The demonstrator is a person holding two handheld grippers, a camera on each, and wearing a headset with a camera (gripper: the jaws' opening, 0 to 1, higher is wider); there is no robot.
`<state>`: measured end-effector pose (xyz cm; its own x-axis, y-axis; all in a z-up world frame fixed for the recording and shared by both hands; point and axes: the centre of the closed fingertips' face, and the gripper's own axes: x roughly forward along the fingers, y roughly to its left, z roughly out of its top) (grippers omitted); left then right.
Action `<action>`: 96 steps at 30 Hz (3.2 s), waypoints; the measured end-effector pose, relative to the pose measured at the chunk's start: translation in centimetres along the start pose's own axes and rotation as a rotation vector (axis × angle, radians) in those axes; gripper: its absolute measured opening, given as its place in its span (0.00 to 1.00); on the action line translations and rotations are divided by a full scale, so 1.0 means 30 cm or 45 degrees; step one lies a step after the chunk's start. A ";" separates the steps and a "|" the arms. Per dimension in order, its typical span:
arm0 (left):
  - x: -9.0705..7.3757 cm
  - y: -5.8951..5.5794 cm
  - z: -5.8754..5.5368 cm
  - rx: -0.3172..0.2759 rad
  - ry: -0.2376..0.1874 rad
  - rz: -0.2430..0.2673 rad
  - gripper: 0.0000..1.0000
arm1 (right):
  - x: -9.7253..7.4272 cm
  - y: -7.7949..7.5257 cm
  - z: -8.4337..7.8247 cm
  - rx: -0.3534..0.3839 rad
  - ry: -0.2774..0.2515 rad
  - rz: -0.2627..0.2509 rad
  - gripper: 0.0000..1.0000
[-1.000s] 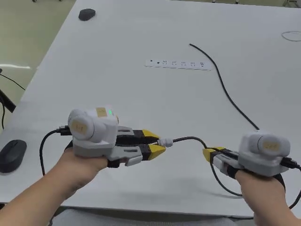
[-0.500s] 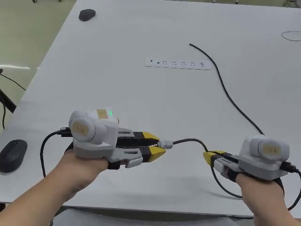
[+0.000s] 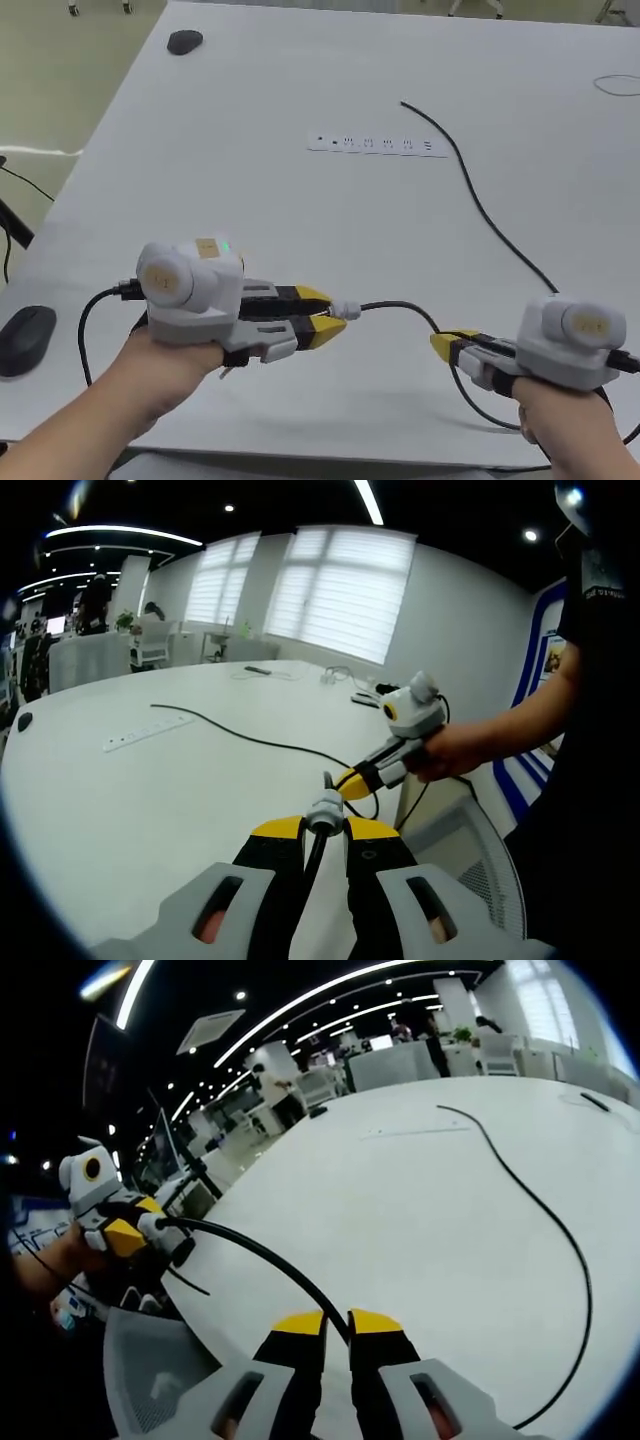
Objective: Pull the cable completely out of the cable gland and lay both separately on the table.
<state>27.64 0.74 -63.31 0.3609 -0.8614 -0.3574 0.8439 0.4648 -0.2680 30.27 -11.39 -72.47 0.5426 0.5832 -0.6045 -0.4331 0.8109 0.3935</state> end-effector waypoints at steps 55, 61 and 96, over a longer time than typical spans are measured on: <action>0.008 0.005 -0.025 -0.023 0.037 0.000 0.15 | 0.026 0.413 0.133 -1.151 0.075 0.147 0.01; 0.011 0.008 -0.020 -0.013 0.033 0.001 0.15 | 0.025 0.397 0.140 -1.055 0.061 0.144 0.01; -0.013 0.035 0.025 -0.003 -0.024 0.022 0.15 | 0.026 0.061 0.029 -0.138 0.094 0.002 0.00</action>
<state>28.68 1.39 -62.79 0.3829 -0.8569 -0.3451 0.8365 0.4801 -0.2640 30.53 -9.40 -71.61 0.4889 0.5762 -0.6549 -0.5114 0.7976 0.3199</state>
